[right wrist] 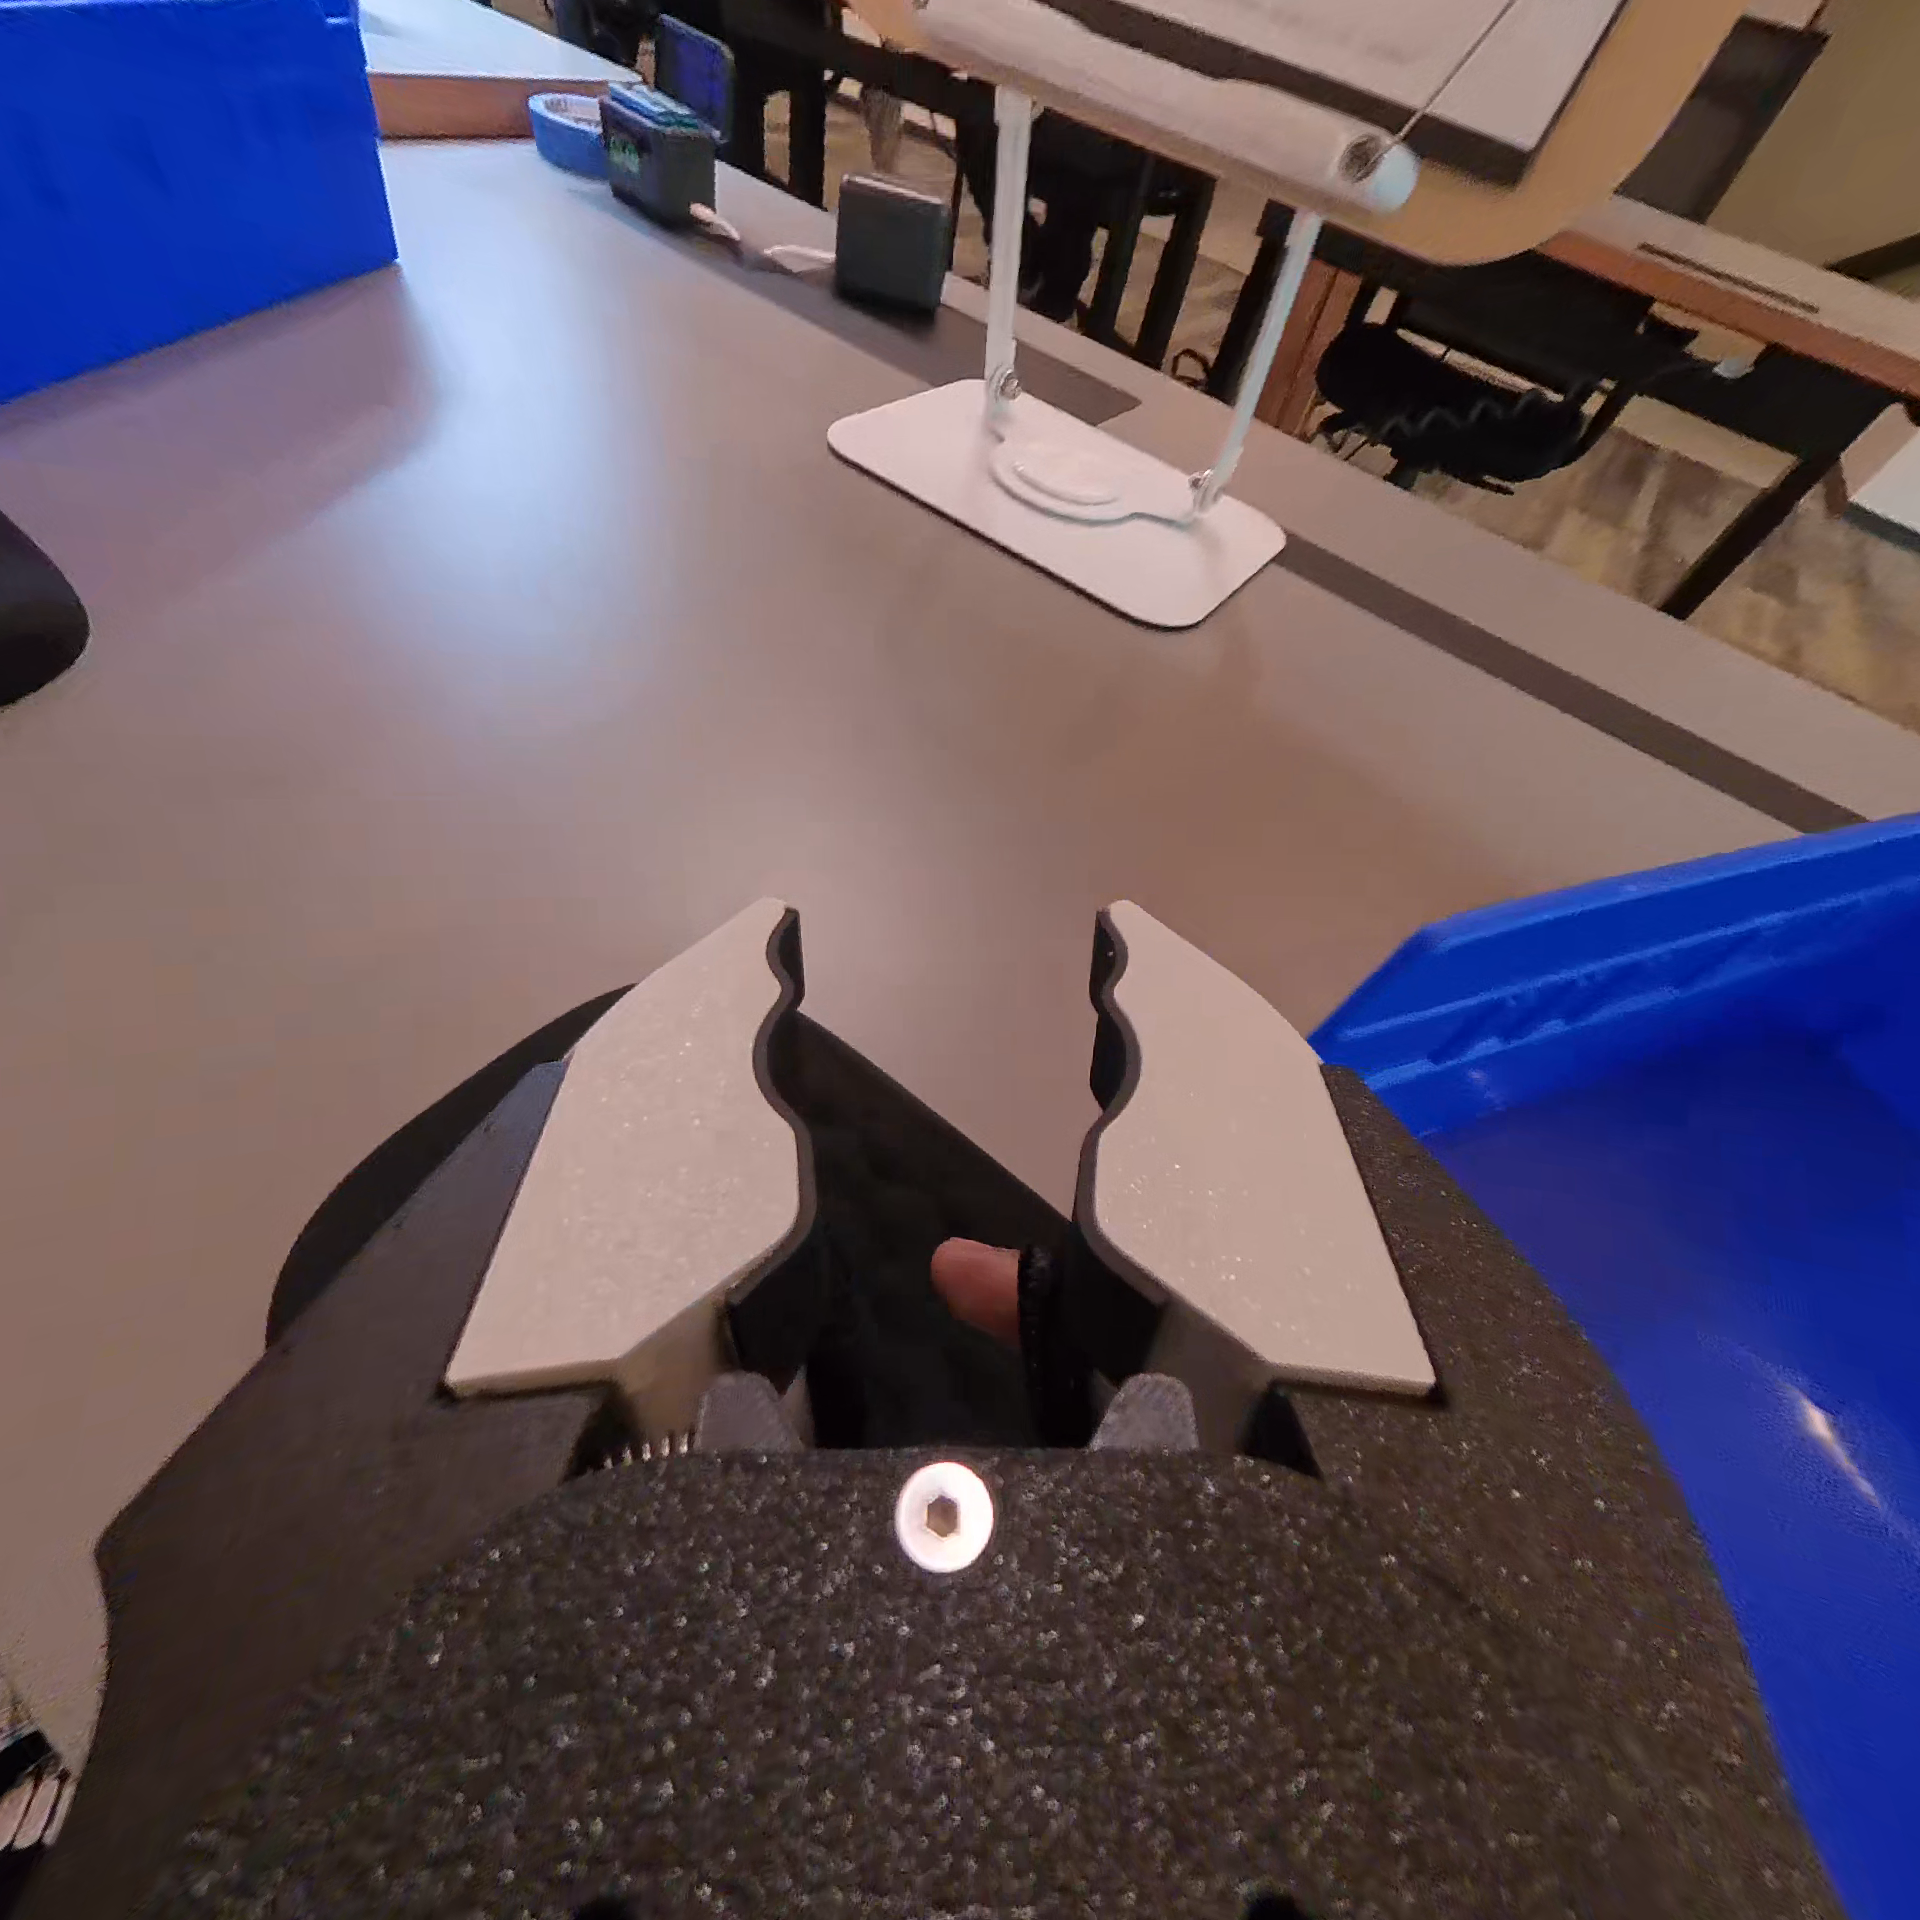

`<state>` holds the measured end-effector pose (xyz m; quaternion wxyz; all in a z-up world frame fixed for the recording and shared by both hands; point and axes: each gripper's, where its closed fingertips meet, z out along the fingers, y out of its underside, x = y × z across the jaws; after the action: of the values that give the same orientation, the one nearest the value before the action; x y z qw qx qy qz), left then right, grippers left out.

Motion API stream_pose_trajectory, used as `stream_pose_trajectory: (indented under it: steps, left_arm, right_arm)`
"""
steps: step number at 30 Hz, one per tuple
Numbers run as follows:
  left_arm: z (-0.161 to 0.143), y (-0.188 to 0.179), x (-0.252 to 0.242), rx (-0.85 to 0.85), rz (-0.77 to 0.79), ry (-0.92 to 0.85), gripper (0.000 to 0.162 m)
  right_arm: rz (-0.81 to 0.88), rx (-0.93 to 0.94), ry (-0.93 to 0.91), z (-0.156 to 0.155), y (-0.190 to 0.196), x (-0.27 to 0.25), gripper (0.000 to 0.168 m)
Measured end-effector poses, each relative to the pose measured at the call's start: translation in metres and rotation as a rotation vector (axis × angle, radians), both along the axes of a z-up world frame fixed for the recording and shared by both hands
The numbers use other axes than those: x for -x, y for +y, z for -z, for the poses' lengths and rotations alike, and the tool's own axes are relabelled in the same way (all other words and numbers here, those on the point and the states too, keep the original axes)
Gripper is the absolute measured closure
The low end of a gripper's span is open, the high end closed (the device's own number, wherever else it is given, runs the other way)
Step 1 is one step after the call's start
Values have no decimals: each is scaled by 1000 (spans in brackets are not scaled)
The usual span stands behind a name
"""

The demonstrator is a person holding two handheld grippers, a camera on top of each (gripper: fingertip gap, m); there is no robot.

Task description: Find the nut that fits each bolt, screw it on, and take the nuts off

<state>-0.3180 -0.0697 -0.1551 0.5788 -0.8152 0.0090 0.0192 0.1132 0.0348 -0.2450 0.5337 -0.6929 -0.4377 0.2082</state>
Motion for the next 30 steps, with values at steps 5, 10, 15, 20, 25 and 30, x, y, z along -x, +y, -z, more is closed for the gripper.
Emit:
stream_pose_trajectory:
  steps: [5,10,15,20,25,30]
  left_arm:
    - [77,-4,91,315,-164,-55,111]
    - [131,-3,114,522,-200,-22,114]
    - [150,4,122,522,-217,-23,116]
    - [159,11,121,533,-187,11,136]
    - [143,11,119,460,-168,97,143]
    - [62,15,63,198,-54,283,143]
  right_arm:
    - [-26,16,56,2,0,11,116]
    - [-2,19,55,5,2,4,117]
    - [13,19,79,3,4,-1,119]
    - [19,15,65,4,5,-2,120]
    - [18,10,53,5,5,-1,120]
    - [-37,38,130,-5,0,16,124]
